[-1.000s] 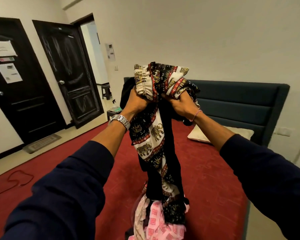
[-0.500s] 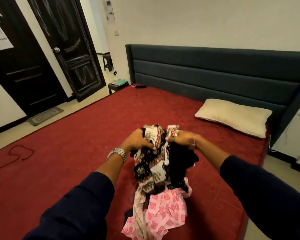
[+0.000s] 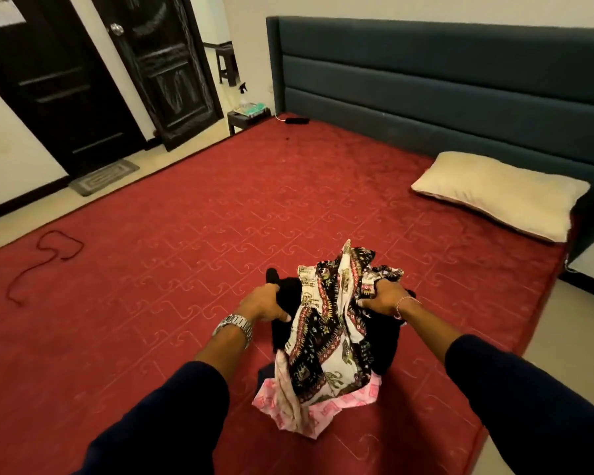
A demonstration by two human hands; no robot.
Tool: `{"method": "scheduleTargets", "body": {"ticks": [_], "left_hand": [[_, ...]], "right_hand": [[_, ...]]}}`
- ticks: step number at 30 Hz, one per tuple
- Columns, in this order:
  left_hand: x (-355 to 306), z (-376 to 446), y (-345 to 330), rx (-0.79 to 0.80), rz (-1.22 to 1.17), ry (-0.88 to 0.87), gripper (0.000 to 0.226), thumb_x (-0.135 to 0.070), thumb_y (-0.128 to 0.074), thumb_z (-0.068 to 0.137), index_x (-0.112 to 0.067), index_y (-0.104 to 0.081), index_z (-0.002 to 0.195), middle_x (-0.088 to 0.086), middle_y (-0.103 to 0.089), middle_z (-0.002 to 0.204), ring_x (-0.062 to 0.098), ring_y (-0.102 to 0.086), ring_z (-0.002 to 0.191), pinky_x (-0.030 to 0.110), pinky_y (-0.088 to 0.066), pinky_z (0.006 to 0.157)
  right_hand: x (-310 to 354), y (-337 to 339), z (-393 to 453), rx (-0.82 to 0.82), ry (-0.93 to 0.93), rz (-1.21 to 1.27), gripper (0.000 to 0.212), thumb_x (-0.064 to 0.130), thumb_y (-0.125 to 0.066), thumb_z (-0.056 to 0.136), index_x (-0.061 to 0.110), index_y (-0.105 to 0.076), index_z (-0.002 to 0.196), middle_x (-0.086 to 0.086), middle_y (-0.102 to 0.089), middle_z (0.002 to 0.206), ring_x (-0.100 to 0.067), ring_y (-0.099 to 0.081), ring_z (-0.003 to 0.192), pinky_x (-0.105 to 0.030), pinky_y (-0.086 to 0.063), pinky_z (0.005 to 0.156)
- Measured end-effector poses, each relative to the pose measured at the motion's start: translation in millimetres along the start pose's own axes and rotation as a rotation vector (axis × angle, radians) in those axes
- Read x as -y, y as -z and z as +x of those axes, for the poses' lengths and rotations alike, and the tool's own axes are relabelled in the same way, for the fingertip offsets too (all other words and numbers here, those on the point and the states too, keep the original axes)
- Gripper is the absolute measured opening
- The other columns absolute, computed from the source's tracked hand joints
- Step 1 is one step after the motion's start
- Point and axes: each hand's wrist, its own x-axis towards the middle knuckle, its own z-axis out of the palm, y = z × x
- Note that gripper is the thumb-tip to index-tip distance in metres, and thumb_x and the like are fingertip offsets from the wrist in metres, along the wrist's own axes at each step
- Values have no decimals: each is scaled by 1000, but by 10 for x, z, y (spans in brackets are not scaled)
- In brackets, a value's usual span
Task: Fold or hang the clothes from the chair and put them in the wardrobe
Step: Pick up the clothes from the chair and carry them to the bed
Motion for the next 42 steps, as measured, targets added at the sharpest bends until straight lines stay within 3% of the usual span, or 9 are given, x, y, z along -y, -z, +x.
{"method": "scheduleTargets", "body": {"ticks": [2,4,6,7,16,21,27,37,42], "left_hand": [[95,-57,-125,18,5,42,77,-32,-85,78,-4,-48,139,12,-56,137,29,-55,123,36,-50,99],[175,-141,-235,-3,-41,32,78,-30,-85,78,-10,-47,144,9,-55,141,28,-54,127,38,-47,105],[223,-264,-271,-34,-69,0,81,-27,-84,79,-16,-43,149,8,-51,147,27,-50,133,38,-43,110],[228,-315,-271,-51,-75,-18,82,-26,-84,80,-17,-41,150,7,-50,149,26,-48,135,38,-42,111],[372,-1123,-19,-300,-42,-110,93,-36,-83,79,-25,-30,154,10,-44,150,31,-43,137,47,-41,110],[610,-1800,80,-418,45,-101,92,-45,-80,79,-29,-29,154,9,-43,151,33,-43,136,52,-42,107],[1011,-2857,37,-518,103,-95,91,-50,-76,81,-26,-28,155,7,-39,155,32,-41,138,50,-42,107],[2143,-5016,-186,-678,148,84,98,-50,-76,81,-19,-23,156,7,-35,158,31,-38,140,49,-41,108],[2636,-5898,-270,-742,146,193,94,-49,-76,82,-21,-25,156,5,-35,158,29,-39,140,48,-40,109]], "right_hand": [[22,-43,-25,-37,-20,-57,43,49,-65,93,9,-54,104,-9,-59,100,-23,-56,88,-32,-47,71],[86,-105,-39,-90,20,-30,52,46,-66,93,3,-54,120,-16,-61,119,-29,-59,106,-40,-53,92],[212,-142,-105,-119,85,-22,73,45,-68,91,1,-42,143,-19,-50,142,-35,-49,130,-44,-44,109],[291,-141,-153,-122,130,-20,74,44,-69,91,3,-41,146,-18,-48,145,-34,-46,133,-43,-41,111],[1137,-211,-858,-147,437,-102,56,41,-63,95,17,-44,142,-12,-44,141,-32,-46,131,-44,-40,110],[1600,-349,-1465,-244,554,-225,58,40,-61,97,17,-39,145,-13,-41,144,-34,-44,131,-48,-43,107],[2119,-710,-2355,-398,733,-396,73,51,-64,91,17,-36,150,-6,-37,154,-31,-42,136,-45,-40,111],[3314,-1693,-4058,-445,986,-444,73,40,-66,90,14,-35,151,-10,-36,157,-31,-37,141,-44,-35,115],[3851,-2120,-4819,-392,1095,-472,70,35,-67,91,15,-35,150,-10,-37,156,-31,-41,138,-45,-42,110]]}}
